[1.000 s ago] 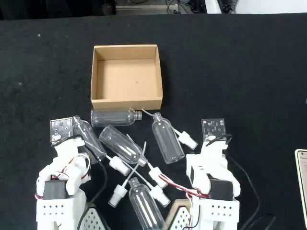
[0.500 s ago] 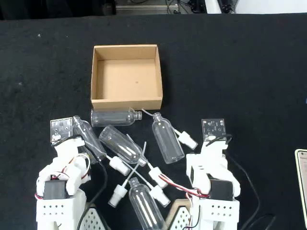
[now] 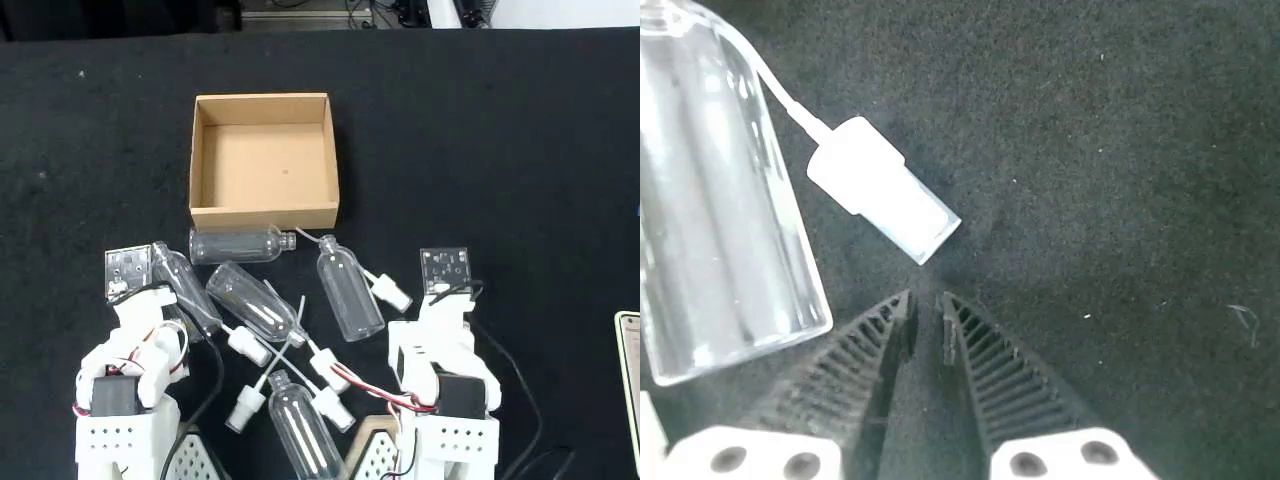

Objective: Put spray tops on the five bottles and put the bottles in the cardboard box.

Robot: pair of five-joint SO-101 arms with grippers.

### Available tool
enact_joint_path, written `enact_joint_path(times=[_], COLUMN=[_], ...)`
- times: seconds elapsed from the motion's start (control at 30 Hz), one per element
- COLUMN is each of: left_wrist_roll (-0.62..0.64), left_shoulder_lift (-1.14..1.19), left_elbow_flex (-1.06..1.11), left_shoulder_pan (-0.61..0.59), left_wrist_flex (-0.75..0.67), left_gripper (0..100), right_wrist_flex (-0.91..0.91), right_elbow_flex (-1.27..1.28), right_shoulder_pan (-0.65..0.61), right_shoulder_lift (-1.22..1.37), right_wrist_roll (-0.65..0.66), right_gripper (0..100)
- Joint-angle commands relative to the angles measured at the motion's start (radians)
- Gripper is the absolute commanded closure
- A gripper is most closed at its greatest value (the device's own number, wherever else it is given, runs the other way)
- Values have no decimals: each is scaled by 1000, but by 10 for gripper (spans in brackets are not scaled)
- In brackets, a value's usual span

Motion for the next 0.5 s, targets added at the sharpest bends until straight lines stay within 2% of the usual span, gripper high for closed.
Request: enact_joint_path(times=[0.0, 0.33, 0.47], left_wrist_roll=[-6, -6, -6], left_shoulder_lift=[-12, -12, -12], left_elbow_flex=[22, 22, 22], left_shoulder_pan=[-5, -5, -5], left_wrist_flex=[15, 15, 15], left_gripper=[970, 970, 970], right_wrist_flex=[9, -2, -68], right_elbow_flex=[-2, -2, -4], right_shoulder_pan=[28, 28, 34], right_shoulder_lift=[-99, -99, -99], right_wrist_roll=[-2, 2, 2], right_gripper=[987, 987, 987])
